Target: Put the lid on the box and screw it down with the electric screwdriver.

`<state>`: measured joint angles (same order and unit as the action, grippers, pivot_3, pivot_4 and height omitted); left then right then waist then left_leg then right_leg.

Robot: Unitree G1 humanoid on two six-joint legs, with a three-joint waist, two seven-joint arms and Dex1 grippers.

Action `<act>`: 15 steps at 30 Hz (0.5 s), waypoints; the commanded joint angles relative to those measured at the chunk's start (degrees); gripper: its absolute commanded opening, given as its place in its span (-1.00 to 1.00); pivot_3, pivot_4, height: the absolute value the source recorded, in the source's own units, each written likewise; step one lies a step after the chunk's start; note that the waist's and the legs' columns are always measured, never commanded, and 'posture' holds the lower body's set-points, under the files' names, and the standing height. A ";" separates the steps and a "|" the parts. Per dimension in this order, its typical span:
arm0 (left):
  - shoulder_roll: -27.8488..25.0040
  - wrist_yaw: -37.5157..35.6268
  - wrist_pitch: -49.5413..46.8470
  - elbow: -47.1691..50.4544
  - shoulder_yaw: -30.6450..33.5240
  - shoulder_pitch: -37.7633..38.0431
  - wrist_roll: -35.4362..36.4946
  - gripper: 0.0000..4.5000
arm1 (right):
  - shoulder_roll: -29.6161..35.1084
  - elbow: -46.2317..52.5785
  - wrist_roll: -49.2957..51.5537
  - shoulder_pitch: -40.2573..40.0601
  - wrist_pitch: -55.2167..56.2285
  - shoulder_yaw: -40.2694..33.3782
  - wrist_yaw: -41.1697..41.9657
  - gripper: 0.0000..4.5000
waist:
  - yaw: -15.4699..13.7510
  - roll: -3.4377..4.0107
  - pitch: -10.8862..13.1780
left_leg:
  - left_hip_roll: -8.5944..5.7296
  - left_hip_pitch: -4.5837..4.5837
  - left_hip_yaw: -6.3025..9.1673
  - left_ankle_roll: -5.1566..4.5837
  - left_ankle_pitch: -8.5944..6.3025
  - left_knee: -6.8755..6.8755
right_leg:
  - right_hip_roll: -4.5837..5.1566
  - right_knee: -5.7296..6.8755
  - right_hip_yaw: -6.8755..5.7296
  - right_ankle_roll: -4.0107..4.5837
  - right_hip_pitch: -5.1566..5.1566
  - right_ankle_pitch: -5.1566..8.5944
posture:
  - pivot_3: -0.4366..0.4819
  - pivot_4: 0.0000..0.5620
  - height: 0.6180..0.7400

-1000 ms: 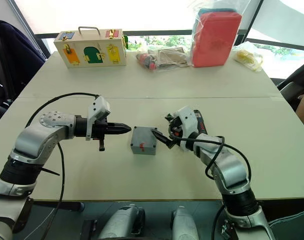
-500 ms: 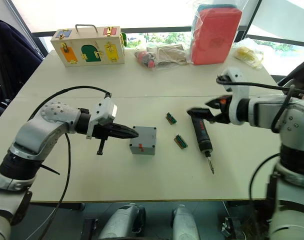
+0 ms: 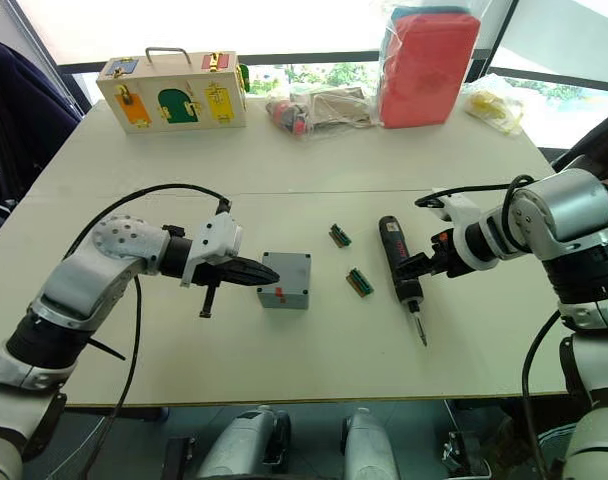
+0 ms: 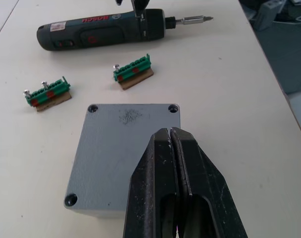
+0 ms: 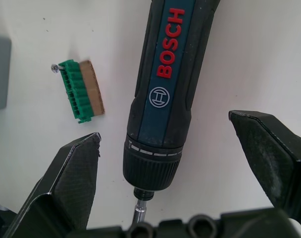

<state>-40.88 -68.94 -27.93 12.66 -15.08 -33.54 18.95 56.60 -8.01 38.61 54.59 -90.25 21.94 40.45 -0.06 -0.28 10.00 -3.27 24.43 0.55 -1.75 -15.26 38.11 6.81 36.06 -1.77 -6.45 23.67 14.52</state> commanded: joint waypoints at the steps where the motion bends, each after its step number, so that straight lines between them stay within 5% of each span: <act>1: 0.59 2.23 -0.89 3.63 1.36 0.64 0.48 -1.00 | -0.75 -2.90 -3.34 2.80 2.23 4.41 3.55 0.98 | -0.10 0.00 0.00 | 0.00 0.00 0.00 0.00 0.00 0.01 | -0.01 0.00 -0.01 0.00 0.00 0.00 | -0.05 -0.47 1.00; 7: 1.64 6.26 -3.15 6.81 2.25 2.81 0.90 -1.00 | -2.22 -4.04 -7.41 3.94 4.42 12.35 8.33 0.98 | -0.19 0.00 0.01 | -0.02 0.00 0.00 0.01 0.00 0.04 | -0.04 0.06 -0.02 -0.02 0.01 -0.01 | -0.05 -0.47 1.00; 15: 1.83 9.13 -4.64 8.51 3.14 4.58 1.54 -1.00 | -3.84 -6.87 -13.69 3.81 7.29 18.16 12.26 -0.04 | -0.07 -0.06 -0.03 | -0.02 -0.07 0.00 0.02 0.01 0.07 | -0.11 0.06 -0.06 -0.11 -0.05 -0.06 | -0.05 -0.47 1.00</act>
<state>-39.11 -60.53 -32.37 18.95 -13.83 -28.89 19.68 53.88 -13.91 25.80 59.35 -83.08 38.01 52.06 -0.13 -0.34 9.97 -3.29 24.36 0.55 -1.73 -15.25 38.18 6.70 36.12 -1.83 -6.56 23.62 14.46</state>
